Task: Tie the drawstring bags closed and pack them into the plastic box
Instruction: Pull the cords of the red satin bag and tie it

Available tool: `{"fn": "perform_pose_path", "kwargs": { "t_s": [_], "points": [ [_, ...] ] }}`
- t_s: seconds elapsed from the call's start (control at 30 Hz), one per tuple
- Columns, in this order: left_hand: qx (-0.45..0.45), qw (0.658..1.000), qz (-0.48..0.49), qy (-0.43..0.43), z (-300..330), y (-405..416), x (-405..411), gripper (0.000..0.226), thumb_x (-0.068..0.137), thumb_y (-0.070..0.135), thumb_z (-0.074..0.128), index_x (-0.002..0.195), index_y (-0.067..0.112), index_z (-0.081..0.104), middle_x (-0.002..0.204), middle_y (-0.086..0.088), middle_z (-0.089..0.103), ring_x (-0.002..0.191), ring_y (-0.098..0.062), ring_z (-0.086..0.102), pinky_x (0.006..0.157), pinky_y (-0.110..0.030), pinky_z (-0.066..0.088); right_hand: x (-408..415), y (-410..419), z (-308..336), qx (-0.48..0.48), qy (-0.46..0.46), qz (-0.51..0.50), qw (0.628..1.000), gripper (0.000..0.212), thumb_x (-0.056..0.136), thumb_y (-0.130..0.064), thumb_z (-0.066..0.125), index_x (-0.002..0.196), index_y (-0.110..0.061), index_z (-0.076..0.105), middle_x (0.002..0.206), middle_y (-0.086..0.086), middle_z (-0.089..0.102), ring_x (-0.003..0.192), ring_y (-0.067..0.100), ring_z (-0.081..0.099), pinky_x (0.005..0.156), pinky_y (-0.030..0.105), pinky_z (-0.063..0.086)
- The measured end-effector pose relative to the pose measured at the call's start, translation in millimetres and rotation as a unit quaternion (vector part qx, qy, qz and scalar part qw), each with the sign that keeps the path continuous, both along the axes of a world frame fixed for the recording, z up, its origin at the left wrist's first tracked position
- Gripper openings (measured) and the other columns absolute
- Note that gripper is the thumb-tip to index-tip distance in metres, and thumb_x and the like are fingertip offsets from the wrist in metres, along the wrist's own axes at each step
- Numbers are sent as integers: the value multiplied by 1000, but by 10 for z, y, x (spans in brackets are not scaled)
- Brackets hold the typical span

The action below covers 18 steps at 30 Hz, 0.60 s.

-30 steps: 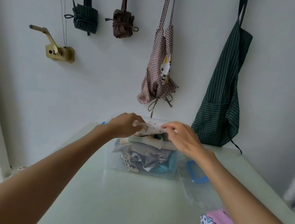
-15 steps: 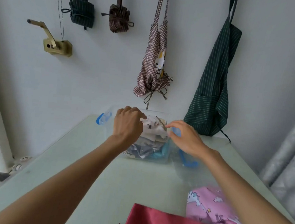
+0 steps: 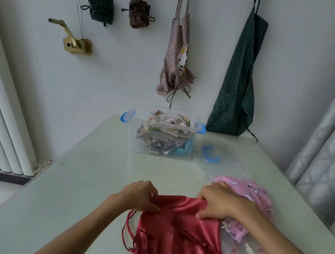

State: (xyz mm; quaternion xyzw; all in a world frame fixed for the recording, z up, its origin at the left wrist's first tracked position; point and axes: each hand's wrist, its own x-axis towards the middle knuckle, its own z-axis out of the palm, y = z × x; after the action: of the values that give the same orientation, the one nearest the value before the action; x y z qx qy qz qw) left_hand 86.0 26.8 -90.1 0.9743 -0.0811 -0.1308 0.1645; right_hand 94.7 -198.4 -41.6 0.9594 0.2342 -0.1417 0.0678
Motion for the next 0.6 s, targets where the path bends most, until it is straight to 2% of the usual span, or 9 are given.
{"fn": "perform_pose_path", "kwargs": {
  "t_s": [0.17,0.2,0.23,0.27,0.33,0.4,0.47,0.53,0.6],
  "points": [
    [-6,984,128,-124,90,271,265,29,80,43,66,104,27,66,111,1,67,107,-24,60,86,-32,47,238,357,109,182,-85,-16,979,17,84,-29,64,71,-22,55,71,-7,54,74,13,53,60,19,30],
    [-26,976,157,-145,105,329,349,31,81,41,66,108,27,64,114,-1,66,108,-25,59,87,-32,46,335,453,79,212,-117,-29,970,9,86,-28,64,81,-22,59,81,-6,59,84,14,56,66,17,35],
    [-48,972,174,-149,123,378,426,36,83,39,65,116,27,61,118,-3,65,112,-25,58,89,-33,46,426,529,47,226,-153,-45,961,15,86,-30,63,99,-22,62,100,-4,61,99,17,56,79,21,40],
    [-68,973,174,-139,126,414,489,46,85,37,64,128,26,53,126,-6,61,117,-26,55,95,-34,45,507,583,0,220,-175,-62,958,35,87,-32,63,120,-23,56,118,-2,57,114,19,50,93,27,39],
    [-68,982,132,-113,136,476,548,67,90,34,59,148,22,26,148,-10,41,135,-26,39,109,-36,32,598,629,-59,227,-184,-92,952,55,88,-31,61,138,-23,40,134,-2,48,125,20,42,101,33,36],
    [-33,986,93,-134,134,556,477,75,93,32,54,151,26,8,158,-6,18,145,-23,19,116,-35,20,540,603,-77,266,-183,-115,940,41,90,-28,58,130,-24,50,129,-4,53,120,17,47,91,30,42],
    [19,986,71,-152,65,662,334,68,94,35,51,150,32,13,159,2,15,145,-20,16,117,-36,20,400,489,-128,260,-151,-138,944,17,90,-28,56,102,-21,66,114,-3,65,100,14,59,74,27,45],
    [58,987,51,-141,-70,734,142,55,95,41,46,146,37,26,155,10,25,143,-16,23,114,-34,25,207,365,-163,223,-62,-160,960,29,87,-37,58,76,-12,66,96,3,73,74,16,64,65,27,46],
    [57,986,56,-148,-194,747,-53,45,96,46,42,140,40,37,148,15,37,137,-13,32,107,-32,33,-16,282,-158,153,21,-160,975,41,80,-49,64,81,-8,69,86,3,73,68,18,63,62,25,44]
  ]
}}
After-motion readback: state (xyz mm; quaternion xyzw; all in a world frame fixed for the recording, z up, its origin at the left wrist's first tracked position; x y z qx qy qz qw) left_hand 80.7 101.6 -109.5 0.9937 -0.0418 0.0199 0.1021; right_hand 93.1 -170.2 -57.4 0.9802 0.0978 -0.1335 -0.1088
